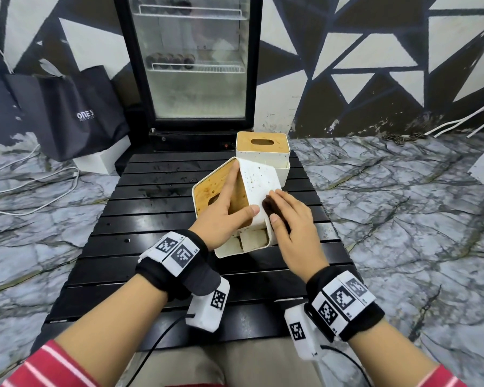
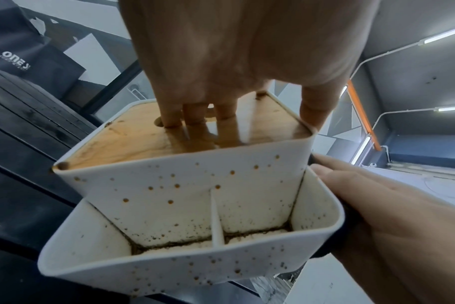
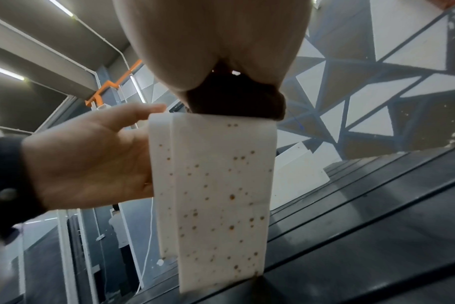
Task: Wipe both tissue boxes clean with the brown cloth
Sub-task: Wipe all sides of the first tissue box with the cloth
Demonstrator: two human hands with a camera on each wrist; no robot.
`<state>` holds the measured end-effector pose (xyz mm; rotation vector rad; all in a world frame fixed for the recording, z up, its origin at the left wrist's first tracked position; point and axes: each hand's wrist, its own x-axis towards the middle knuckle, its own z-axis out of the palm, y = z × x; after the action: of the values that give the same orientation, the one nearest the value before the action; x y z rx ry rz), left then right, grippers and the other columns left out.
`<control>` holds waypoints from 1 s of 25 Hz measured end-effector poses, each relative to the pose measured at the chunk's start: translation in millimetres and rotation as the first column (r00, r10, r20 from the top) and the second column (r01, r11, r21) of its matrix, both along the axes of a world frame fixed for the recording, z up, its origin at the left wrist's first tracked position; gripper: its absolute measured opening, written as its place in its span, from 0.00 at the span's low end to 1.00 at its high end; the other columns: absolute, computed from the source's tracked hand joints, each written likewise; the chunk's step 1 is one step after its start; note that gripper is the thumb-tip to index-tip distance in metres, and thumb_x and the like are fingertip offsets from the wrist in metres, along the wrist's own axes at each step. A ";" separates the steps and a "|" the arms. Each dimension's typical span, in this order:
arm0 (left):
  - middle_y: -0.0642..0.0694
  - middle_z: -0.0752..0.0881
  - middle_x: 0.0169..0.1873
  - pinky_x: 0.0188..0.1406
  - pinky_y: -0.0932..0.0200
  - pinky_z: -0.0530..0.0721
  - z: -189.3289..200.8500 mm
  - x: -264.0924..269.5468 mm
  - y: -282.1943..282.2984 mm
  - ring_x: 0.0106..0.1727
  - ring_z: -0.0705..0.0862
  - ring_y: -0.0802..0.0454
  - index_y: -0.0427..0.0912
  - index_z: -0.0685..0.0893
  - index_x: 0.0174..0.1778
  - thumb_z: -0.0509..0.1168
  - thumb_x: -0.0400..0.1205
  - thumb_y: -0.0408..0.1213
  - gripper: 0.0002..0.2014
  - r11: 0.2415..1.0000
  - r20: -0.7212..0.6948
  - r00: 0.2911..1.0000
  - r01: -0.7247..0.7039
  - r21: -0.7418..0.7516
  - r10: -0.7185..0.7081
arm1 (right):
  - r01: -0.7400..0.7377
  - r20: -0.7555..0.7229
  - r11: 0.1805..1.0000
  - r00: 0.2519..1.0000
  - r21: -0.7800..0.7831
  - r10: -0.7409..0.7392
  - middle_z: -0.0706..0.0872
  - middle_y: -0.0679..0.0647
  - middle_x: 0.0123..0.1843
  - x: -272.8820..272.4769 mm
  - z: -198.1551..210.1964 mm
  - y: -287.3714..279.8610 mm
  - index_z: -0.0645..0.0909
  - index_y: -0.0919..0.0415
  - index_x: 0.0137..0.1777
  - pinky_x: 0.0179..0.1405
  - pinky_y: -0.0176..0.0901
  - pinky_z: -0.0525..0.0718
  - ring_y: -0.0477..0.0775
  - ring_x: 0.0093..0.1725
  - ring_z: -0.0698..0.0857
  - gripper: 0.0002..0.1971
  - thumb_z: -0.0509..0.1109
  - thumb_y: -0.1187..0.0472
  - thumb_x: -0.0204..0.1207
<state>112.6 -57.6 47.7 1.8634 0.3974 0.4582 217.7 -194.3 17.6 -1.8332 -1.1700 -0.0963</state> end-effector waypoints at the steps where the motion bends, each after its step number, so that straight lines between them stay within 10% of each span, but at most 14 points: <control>1: 0.61 0.67 0.73 0.57 0.69 0.78 0.1 -1.3 -0.7 0.68 0.73 0.66 0.81 0.41 0.72 0.66 0.66 0.60 0.46 1.000 0.001 1.000 0.006 -0.005 -0.006 | -0.005 -0.007 1.000 1.000 -0.011 0.005 0.71 0.51 0.74 3.5 1.7 1.0 0.69 0.55 0.73 0.72 0.34 0.56 0.46 0.70 0.64 0.23 0.54 0.54 0.78; 9: 0.60 0.67 0.73 0.49 0.78 0.78 0.6 -3.9 -0.1 0.62 0.74 0.72 0.69 0.41 0.79 0.65 0.81 0.37 0.44 0.999 -0.009 0.999 0.041 -0.001 -0.041 | 0.041 -0.023 0.999 0.999 -0.033 -0.042 0.69 0.51 0.75 -5.3 8.1 3.5 0.68 0.56 0.74 0.70 0.31 0.53 0.49 0.71 0.63 0.25 0.54 0.54 0.77; 16: 0.69 0.66 0.72 0.63 0.66 0.76 -0.2 -10.0 -4.7 0.70 0.72 0.68 0.77 0.42 0.75 0.68 0.70 0.54 0.46 0.998 -0.004 0.999 0.052 -0.028 -0.052 | 0.081 -0.069 0.995 0.994 -0.054 -0.085 0.69 0.52 0.76 1.8 16.7 12.9 0.66 0.56 0.75 0.71 0.35 0.55 0.55 0.73 0.64 0.22 0.59 0.62 0.81; 25: 0.60 0.66 0.76 0.67 0.54 0.79 5.9 -11.4 -7.2 0.68 0.75 0.61 0.80 0.40 0.73 0.65 0.73 0.50 0.44 0.997 -0.078 0.995 0.060 0.040 -0.057 | 0.091 -0.029 0.994 0.995 -0.057 -0.093 0.68 0.53 0.76 9.2 29.6 27.4 0.65 0.57 0.76 0.70 0.33 0.53 0.55 0.74 0.63 0.22 0.58 0.61 0.82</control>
<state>101.2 -64.8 53.7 1.9326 0.3864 0.3589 226.9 -166.9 47.2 -1.9306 -1.0759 -0.0876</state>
